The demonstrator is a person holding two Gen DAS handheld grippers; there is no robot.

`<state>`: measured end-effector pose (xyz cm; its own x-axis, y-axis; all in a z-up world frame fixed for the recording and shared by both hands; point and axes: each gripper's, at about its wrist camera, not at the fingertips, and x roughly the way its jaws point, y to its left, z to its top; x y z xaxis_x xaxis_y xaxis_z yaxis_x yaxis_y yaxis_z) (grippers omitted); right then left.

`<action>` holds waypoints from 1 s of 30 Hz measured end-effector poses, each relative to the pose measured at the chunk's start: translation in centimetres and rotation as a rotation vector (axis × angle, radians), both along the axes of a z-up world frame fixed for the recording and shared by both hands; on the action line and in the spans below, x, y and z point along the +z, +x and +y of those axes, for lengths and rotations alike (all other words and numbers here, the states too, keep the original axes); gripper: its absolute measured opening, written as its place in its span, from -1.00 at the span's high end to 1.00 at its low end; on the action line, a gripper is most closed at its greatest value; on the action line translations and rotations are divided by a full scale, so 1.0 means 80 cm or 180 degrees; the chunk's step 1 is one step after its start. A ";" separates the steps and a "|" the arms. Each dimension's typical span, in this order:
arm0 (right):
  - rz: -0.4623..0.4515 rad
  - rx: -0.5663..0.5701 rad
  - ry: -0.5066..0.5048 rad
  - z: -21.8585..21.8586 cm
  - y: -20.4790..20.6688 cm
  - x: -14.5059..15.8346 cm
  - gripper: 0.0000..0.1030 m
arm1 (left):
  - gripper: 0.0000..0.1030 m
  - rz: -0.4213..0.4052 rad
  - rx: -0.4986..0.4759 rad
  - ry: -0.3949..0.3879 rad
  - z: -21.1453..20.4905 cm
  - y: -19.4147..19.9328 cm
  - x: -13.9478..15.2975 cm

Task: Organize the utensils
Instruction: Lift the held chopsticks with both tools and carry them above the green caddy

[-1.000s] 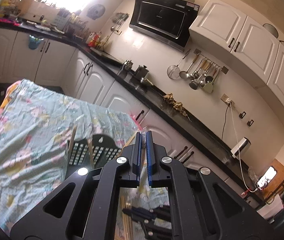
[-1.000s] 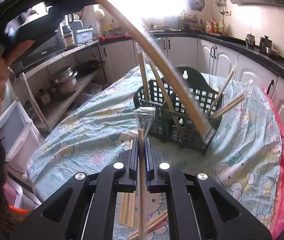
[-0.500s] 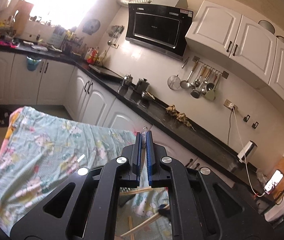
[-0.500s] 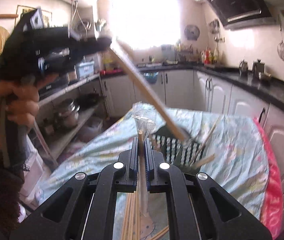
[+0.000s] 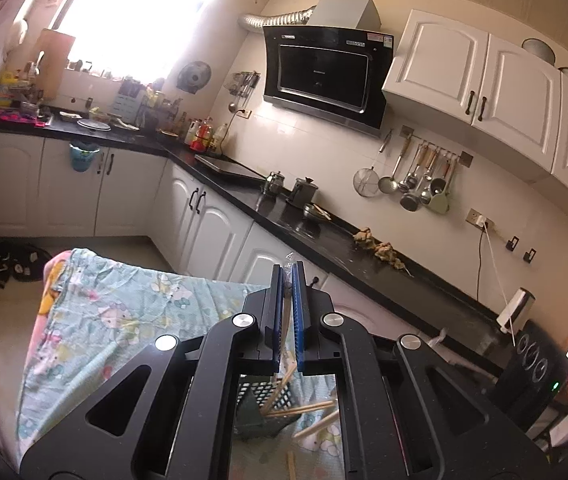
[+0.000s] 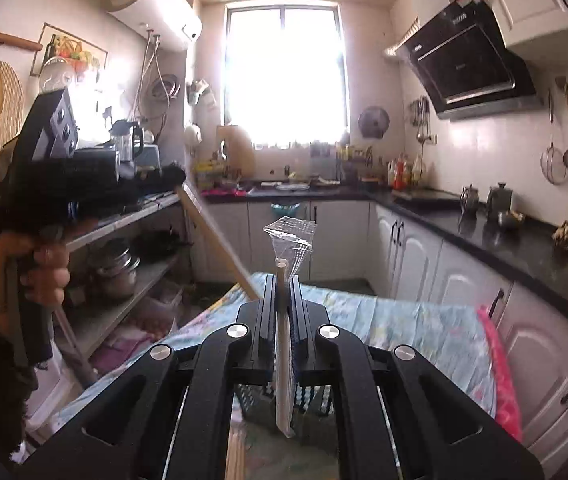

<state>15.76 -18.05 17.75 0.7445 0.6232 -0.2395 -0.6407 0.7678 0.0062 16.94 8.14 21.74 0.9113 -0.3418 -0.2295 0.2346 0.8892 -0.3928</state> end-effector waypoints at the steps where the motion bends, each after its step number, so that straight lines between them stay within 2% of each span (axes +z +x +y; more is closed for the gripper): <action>1: -0.0025 -0.0016 0.0021 0.000 0.003 0.004 0.88 | 0.96 0.0003 0.0012 0.0012 0.001 0.002 0.000; 7: -0.0164 -0.0079 0.0121 -0.001 0.020 0.030 0.88 | 0.96 -0.0012 0.0055 0.0081 -0.001 0.012 0.002; 14: -0.0247 -0.0176 0.0198 0.001 0.043 0.039 0.88 | 0.96 0.0030 0.0017 0.0219 -0.016 0.028 -0.009; 18: -0.0218 -0.0234 0.0206 0.003 0.060 0.031 0.88 | 0.96 0.0060 -0.0007 0.0368 -0.033 0.035 -0.021; 30: -0.0055 -0.0268 0.0122 0.014 0.086 -0.018 0.88 | 0.96 0.0237 -0.0108 0.0532 -0.062 0.057 -0.066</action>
